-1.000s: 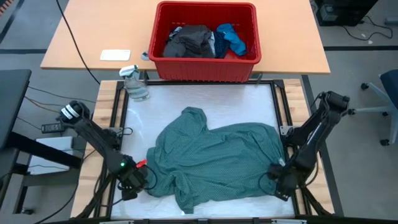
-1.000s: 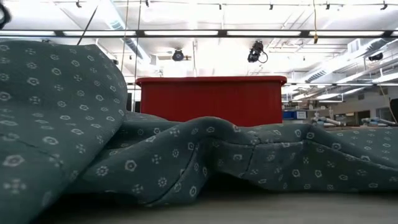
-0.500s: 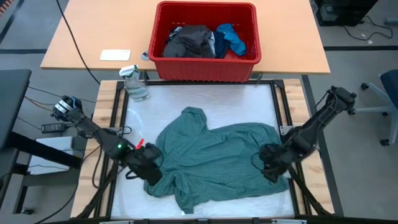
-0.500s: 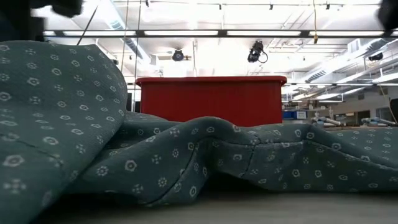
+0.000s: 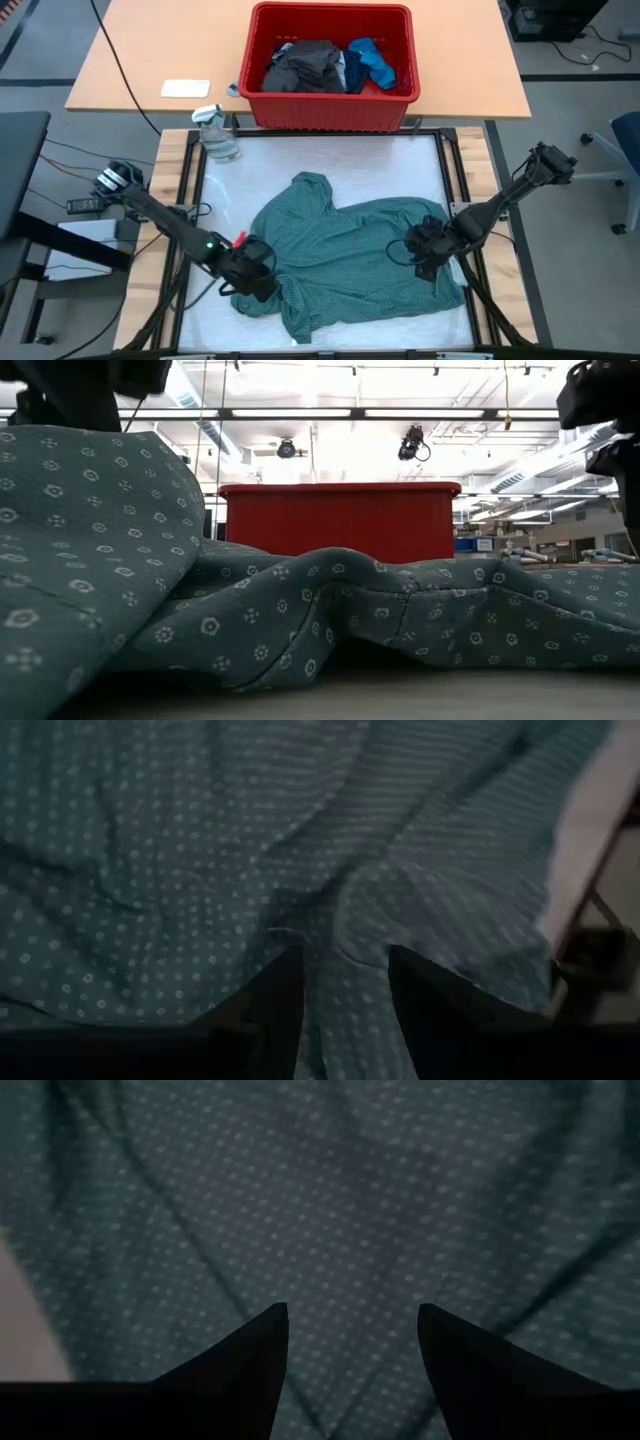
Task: Fold laundry
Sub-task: Fold the green shirt
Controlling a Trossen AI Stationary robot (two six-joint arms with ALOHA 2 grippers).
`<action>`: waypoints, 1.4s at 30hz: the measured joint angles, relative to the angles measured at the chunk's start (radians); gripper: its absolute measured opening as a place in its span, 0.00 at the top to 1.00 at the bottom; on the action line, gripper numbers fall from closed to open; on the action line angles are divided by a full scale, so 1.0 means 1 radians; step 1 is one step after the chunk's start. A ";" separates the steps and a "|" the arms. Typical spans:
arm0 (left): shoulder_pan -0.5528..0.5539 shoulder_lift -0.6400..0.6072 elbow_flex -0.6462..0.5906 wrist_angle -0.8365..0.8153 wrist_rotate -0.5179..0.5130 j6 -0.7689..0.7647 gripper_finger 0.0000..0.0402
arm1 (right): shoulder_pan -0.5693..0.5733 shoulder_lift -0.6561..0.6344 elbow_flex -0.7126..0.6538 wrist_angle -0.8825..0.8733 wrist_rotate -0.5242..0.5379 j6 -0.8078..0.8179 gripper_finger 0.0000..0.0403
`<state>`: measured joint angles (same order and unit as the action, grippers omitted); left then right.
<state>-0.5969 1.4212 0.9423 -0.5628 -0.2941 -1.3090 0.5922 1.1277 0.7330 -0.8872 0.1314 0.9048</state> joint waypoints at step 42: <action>-0.111 0.184 0.114 0.524 0.102 0.713 0.54 | 0.427 0.406 0.004 0.278 -0.328 0.110 0.82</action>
<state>-0.7077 1.6057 1.0561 -0.0386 -0.1919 -0.5959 1.0189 1.5339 0.7370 -0.6097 -0.1969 1.0152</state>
